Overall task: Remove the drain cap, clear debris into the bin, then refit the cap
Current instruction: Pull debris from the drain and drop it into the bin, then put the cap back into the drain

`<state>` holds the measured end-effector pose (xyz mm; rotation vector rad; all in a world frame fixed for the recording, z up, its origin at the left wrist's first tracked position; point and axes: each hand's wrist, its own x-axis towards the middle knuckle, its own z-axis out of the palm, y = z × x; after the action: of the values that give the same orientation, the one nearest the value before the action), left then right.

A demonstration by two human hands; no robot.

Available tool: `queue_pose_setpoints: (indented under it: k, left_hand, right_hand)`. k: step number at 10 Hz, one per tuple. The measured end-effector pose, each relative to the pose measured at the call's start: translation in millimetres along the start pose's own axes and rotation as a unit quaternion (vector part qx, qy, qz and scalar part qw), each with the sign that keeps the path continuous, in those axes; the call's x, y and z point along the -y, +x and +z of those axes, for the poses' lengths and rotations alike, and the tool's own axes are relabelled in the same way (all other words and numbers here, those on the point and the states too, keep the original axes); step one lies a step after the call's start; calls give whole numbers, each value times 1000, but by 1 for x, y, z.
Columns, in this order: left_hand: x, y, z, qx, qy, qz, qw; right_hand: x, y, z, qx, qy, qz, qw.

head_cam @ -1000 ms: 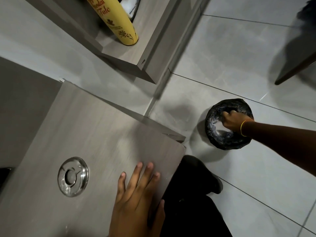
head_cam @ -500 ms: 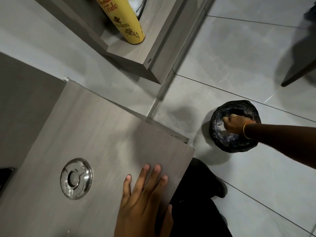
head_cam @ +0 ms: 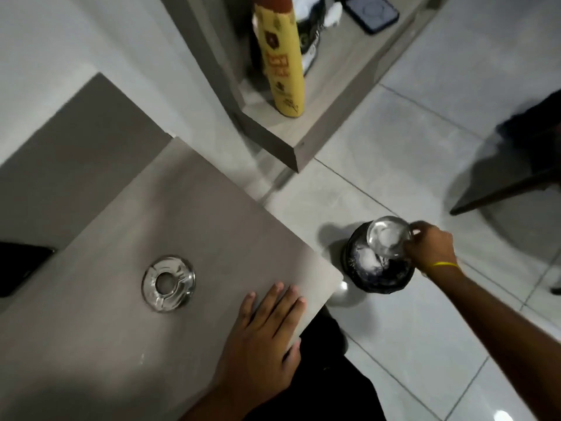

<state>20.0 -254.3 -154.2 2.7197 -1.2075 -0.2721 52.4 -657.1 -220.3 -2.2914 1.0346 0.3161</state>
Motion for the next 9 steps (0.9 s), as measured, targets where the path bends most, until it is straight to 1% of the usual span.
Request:
queue_pose_setpoints:
  k: [1,2,3,4,5,6,7,8,9]
  left_hand:
    - [-1,2,-3,25,-1,1,1000]
    - [-7,6,-13,28,11,-14,999]
    - [-18,14,-32,16,-19,-28,999]
    - [-25,8,-43,-49,-124,-88,987]
    - [-25,5,-44,-115,-282,-166,938]
    - [-32,4,-27,-211,-537,-244,780]
    - [-34,-26,-9,-215,-808,-262,482]
    - [-12,-90,-25,-381,-227,-313,840]
    - [-10,-137,-32,-209,-381,-397,808]
  right_hand:
    - [47,-66,-51,-40,54,-9,998]
    - [100,-125,-80,-48,57,-78,994]
    - [163,-175,-91,-21,47,-178,983]
    - [232,-217,-64,67,6,-230,971]
    - [289,-249,-19,109,-38,-305,945]
    - [334,-271,30,146,-42,-366,918]
    - [369,-290,84,189,-77,-404,892]
    - [387,-300,129,197,-115,-408,884]
    - [393,-308,161,204,-145,-393,885]
